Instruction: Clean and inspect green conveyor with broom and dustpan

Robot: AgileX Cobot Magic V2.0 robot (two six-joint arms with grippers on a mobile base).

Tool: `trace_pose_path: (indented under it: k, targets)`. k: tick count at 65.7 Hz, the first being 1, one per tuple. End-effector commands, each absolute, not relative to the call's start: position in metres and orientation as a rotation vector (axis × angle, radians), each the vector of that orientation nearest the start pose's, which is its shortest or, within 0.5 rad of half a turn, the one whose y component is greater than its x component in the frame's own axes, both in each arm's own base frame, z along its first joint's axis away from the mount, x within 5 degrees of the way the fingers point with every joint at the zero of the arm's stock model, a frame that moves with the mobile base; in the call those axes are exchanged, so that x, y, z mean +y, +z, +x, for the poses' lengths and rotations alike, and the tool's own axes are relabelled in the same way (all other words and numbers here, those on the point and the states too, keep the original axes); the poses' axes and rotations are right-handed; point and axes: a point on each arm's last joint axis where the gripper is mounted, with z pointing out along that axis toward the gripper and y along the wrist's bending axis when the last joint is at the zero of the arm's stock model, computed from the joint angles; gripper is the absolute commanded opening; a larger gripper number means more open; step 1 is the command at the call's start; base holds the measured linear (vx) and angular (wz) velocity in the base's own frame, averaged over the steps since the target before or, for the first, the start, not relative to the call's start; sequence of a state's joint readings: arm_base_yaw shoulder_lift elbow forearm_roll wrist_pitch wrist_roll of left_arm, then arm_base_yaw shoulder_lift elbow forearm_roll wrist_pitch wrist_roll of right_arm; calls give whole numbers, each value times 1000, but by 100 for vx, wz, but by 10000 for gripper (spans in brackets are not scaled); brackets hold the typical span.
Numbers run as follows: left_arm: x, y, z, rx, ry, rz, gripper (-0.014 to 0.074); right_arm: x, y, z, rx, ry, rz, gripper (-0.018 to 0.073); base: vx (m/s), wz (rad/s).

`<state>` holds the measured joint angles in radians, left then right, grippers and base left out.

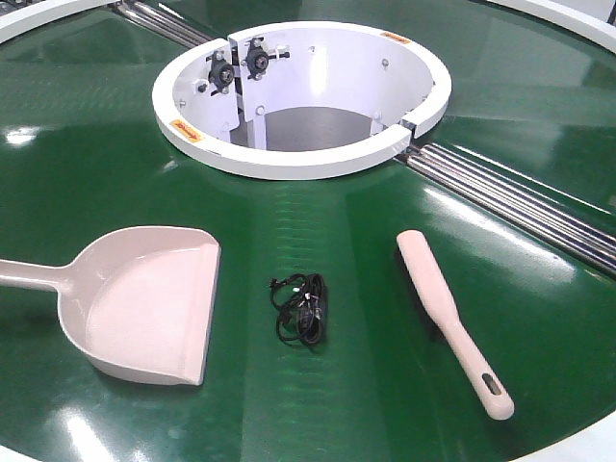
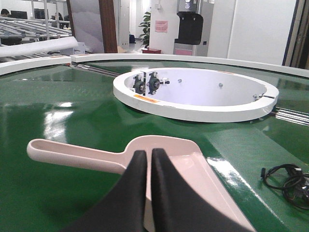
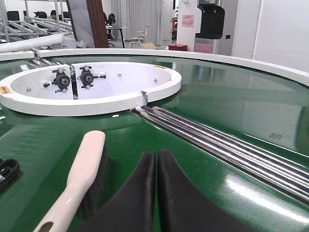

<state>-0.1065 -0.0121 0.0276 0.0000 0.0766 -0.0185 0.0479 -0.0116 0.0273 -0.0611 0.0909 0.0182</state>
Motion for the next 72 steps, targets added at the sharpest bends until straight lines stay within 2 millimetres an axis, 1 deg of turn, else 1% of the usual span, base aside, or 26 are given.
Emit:
trace_pose_path:
  k: [1, 7, 12, 17, 21, 27, 35, 37, 44, 51, 63, 72]
  targets:
    - [-6, 207, 55, 1461, -102, 59, -6, 2, 202, 56, 1514, -14, -73, -8, 0, 0]
    - [-5, 218, 53, 1343, -125, 39, -6, 2, 202, 56, 1514, -14, -73, -8, 0, 0]
    - [-5, 231, 50, 1272, -190, -19, -6, 2, 202, 56, 1514, -14, -73, -8, 0, 0]
    - [-4, 255, 47, 1225, -198, -25, -6, 2, 202, 56, 1514, -14, -73, -8, 0, 0]
    - [-4, 275, 47, 1225, -199, -24, -6, 2, 202, 56, 1514, -14, -73, -8, 0, 0]
    - [-5, 307, 54, 1318, -183, -7, -6, 2, 202, 56, 1514, -14, -73, -8, 0, 0]
    - [-8, 333, 74, 1549, -145, 32, -6, 2, 202, 56, 1514, -14, -73, -8, 0, 0]
    - [-9, 337, 80, 1610, -149, 32, -6, 2, 202, 56, 1514, -14, -73, -8, 0, 0]
    - [-13, 342, 99, 1785, -179, 21, -6, 2, 202, 56, 1514, -14, -73, -8, 0, 0]
    - [-15, 335, 116, 1901, -177, 23, -6, 2, 202, 56, 1514, -14, -73, -8, 0, 0]
    - [-17, 324, 133, 1987, -156, 31, -6, 2, 202, 56, 1514, -14, -73, -8, 0, 0]
    - [-17, 321, 142, 1997, -135, 41, 9, 2, 202, 56, 1514, -14, -73, -8, 0, 0]
